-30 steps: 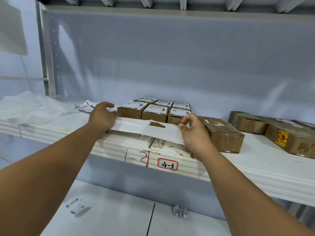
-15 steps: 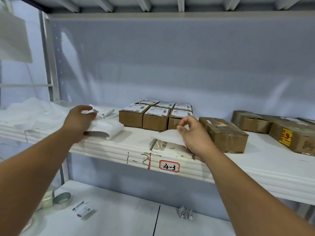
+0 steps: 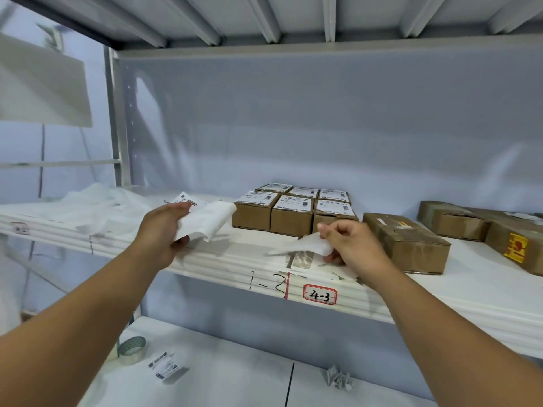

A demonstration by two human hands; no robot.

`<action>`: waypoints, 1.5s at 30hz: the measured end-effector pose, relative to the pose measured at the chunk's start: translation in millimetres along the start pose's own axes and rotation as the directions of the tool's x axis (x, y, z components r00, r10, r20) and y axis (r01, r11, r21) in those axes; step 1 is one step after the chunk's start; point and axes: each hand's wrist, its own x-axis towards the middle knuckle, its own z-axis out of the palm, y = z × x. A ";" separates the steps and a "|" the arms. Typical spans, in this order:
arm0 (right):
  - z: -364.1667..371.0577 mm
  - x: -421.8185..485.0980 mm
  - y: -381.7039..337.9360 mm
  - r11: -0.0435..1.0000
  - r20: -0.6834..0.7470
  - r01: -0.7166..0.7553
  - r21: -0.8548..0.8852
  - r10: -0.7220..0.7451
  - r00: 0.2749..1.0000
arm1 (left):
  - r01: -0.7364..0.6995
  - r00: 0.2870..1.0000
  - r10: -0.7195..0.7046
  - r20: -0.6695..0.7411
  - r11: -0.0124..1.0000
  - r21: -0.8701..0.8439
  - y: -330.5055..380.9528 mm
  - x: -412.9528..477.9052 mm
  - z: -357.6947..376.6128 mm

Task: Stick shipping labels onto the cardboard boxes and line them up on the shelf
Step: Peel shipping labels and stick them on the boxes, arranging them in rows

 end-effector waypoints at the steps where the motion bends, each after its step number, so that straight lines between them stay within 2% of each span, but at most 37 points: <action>1: 3.4 -1.2 -2.7 0.999 0.006 0.024 -0.029 -0.024 1.000 | 0.013 1.000 -0.013 -0.013 1.000 -0.004 1.5 -1.1 -2.7; 6: 38.2 -4.3 -34.6 0.927 0.069 0.214 -0.308 -0.202 0.977 | -0.043 0.995 0.046 -0.091 0.998 0.041 10.6 0.7 -23.0; 10: 87.2 5.4 -77.3 0.895 0.098 0.349 -0.278 -0.335 0.937 | -0.067 0.994 0.075 -0.085 0.994 0.090 11.4 1.0 -44.2; 14: 137.0 21.5 -100.8 0.825 0.107 0.443 -0.352 -0.434 0.894 | -0.142 0.969 0.186 -0.163 0.958 0.250 11.7 7.0 -58.8; 16: 158.8 30.0 -107.8 0.806 0.060 0.444 -0.391 -0.459 0.886 | -0.154 0.959 0.223 -0.176 0.929 0.338 13.3 11.8 -65.2; 20: 197.1 50.0 -120.3 0.916 -0.107 0.360 -0.176 -0.381 0.918 | -0.165 0.950 0.262 -0.168 0.881 0.442 18.7 22.2 -74.1; 23: 222.5 67.9 -127.2 0.952 -0.153 0.302 -0.047 -0.305 0.940 | -0.175 0.949 0.280 -0.147 0.853 0.492 23.4 29.0 -76.8; 25: 237.9 80.3 -128.1 0.961 -0.090 0.277 -0.003 -0.276 0.957 | -0.193 0.943 0.309 -0.123 0.809 0.556 25.7 34.6 -79.4; 27: 251.6 90.3 -127.0 0.966 0.102 0.254 0.045 -0.257 0.961 | -0.201 0.929 0.350 -0.121 0.751 0.629 29.1 39.4 -84.9; 30: 273.8 101.9 -114.1 0.975 0.401 0.218 0.042 -0.216 0.890 | -0.197 0.913 0.382 -0.146 0.723 0.662 33.0 49.1 -93.1; 32: 289.0 106.4 -101.8 0.982 0.522 0.189 -0.011 -0.156 0.838 | -0.183 0.916 0.364 -0.166 0.750 0.635 33.5 54.3 -97.6; 33: 295.8 108.0 -96.7 0.980 0.537 0.197 -0.040 -0.145 0.831 | -0.180 0.917 0.360 -0.171 0.757 0.628 32.5 57.2 -99.0; 35: 300.1 107.1 -93.6 0.986 0.450 0.169 -0.006 -0.148 0.881 | -0.175 0.916 0.361 -0.177 0.754 0.633 31.3 60.5 -100.9; 37: 288.4 100.5 -99.2 0.986 0.320 0.094 0.140 -0.135 0.938 | -0.173 0.914 0.359 -0.190 0.768 0.617 31.3 61.5 -100.2; 38: 278.9 96.2 -101.7 0.970 0.318 0.026 0.242 -0.105 0.942 | -0.176 0.913 0.357 -0.200 0.783 0.597 31.5 60.5 -98.1; 40: 254.4 83.9 -106.5 0.898 0.455 -0.201 0.391 0.001 0.890 | -0.196 0.912 0.353 -0.211 0.825 0.530 33.4 56.5 -90.8; 42: 228.6 69.5 -108.3 0.825 0.621 -0.371 0.427 0.031 0.783 | -0.217 0.911 0.348 -0.219 0.859 0.464 37.0 50.9 -81.2; 44: 205.2 55.4 -105.1 0.788 0.704 -0.436 0.434 0.004 0.710 | -0.237 0.908 0.355 -0.222 0.873 0.426 41.7 42.1 -71.3; 45: 192.2 48.0 -103.3 0.777 0.712 -0.440 0.450 -0.014 0.703 | -0.250 0.907 0.360 -0.217 0.877 0.410 44.2 36.4 -66.1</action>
